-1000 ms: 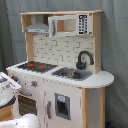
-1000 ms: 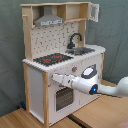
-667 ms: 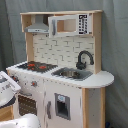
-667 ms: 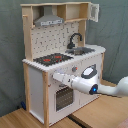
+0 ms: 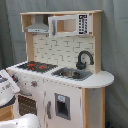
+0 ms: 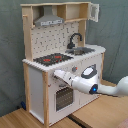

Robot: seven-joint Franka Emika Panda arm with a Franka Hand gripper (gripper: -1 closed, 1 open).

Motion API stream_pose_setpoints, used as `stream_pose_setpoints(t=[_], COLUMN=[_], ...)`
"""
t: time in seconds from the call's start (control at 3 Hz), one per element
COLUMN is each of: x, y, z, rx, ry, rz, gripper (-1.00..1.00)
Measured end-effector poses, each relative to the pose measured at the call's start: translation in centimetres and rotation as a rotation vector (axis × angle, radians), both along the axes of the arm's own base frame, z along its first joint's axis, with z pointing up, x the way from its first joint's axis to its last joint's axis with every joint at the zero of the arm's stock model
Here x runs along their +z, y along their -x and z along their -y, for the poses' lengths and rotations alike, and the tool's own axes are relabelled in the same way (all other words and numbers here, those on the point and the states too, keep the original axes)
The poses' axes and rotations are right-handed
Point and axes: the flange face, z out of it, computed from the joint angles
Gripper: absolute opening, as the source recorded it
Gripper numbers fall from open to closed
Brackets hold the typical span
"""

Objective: Play with the kitchen

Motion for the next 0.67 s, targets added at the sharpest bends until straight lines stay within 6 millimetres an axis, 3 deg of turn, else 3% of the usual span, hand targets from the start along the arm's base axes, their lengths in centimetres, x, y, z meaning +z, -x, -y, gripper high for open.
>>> stream_pose_setpoints(t=[0.67], x=[0.05], y=[0.01], z=[-0.04], rx=[0.0], ry=[-0.205], rz=[-0.022], gripper=[-1.0])
